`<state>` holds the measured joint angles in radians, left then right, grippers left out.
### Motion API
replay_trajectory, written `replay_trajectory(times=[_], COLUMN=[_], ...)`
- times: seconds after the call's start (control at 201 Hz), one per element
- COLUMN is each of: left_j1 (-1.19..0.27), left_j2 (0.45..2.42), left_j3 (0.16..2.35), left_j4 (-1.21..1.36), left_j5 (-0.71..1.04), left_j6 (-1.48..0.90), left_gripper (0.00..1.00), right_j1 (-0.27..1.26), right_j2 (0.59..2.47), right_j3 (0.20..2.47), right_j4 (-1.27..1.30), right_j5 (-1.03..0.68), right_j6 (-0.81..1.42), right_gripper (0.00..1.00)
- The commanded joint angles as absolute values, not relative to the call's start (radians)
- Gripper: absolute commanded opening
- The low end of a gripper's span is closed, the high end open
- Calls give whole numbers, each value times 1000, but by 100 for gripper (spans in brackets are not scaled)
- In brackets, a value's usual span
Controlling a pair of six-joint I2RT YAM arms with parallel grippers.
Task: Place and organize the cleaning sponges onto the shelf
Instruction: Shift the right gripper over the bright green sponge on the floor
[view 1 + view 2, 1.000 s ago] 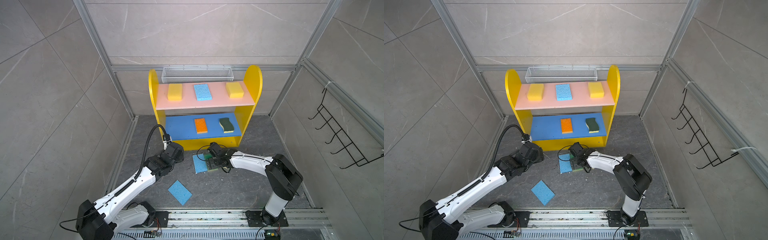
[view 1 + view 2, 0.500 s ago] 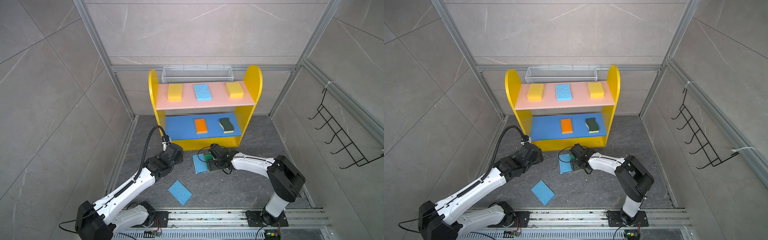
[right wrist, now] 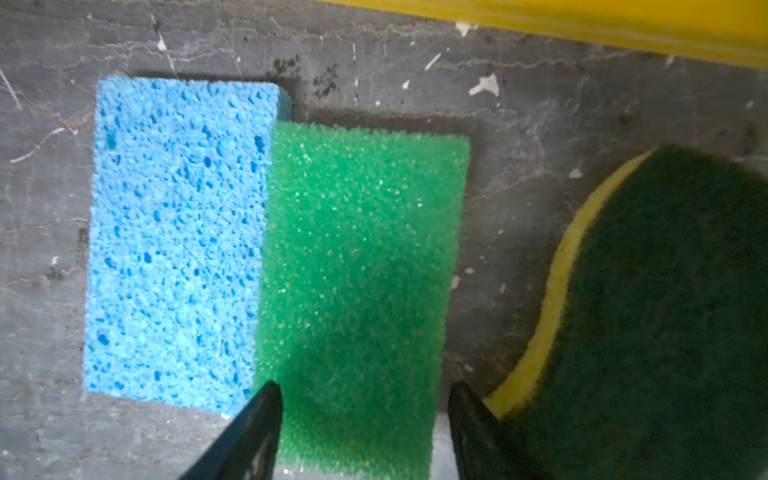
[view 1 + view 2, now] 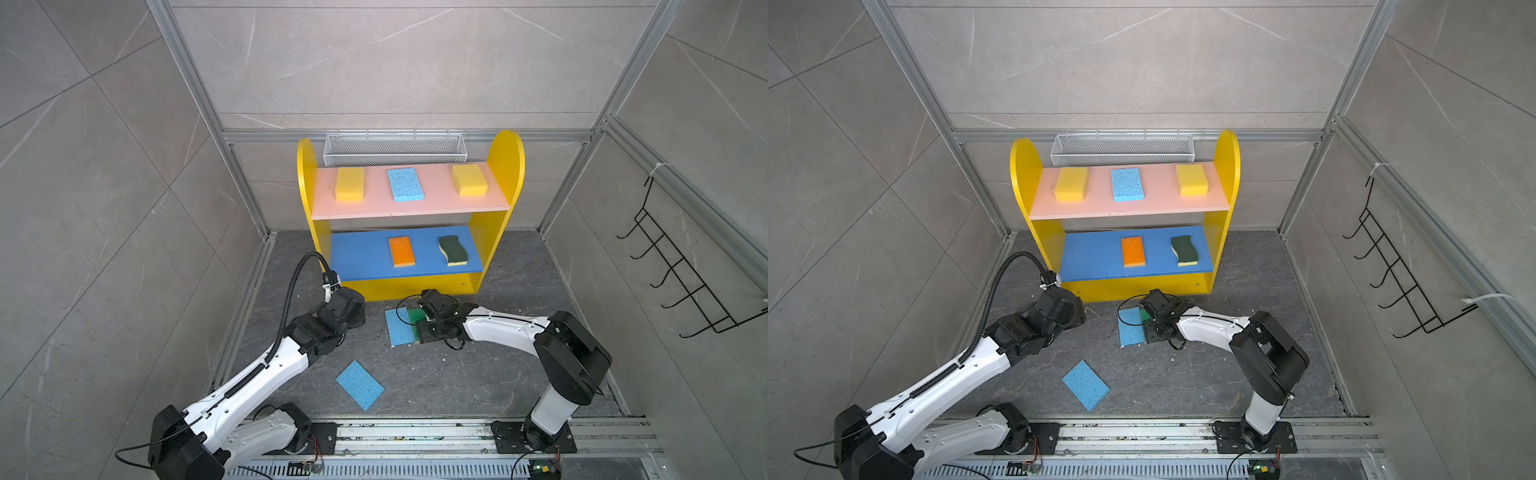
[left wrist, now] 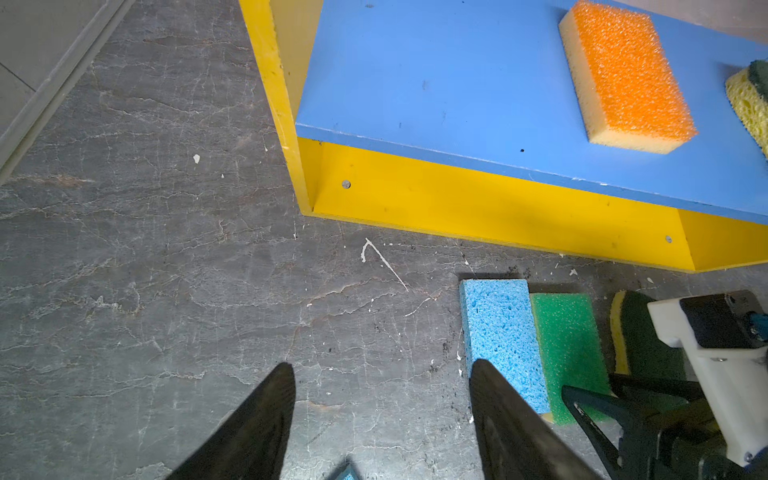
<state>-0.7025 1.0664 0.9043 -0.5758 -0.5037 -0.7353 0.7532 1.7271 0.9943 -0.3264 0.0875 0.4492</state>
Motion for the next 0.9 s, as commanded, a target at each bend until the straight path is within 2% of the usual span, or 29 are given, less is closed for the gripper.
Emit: replay_trajectory(times=[0.0, 0.105, 0.264, 0.891], left_j1=[-706, -706, -706, -708], left_j2=[1042, 1036, 1028, 998], left_j3=[895, 896, 897, 894], left_j4=[-579, -580, -581, -583], left_j5=[-526, -526, -523, -499], left_j6=[-756, -756, -755, -767], left_gripper=[69, 69, 69, 67], right_j1=[756, 756, 757, 760], right_j2=[1729, 1726, 1716, 1534], right_j3=[973, 965, 941, 813], right_j4=[-344, -349, -357, -455], right_j5=[77, 68, 66, 36], right_j6=[460, 468, 482, 500], right_gripper=[59, 52, 46, 45])
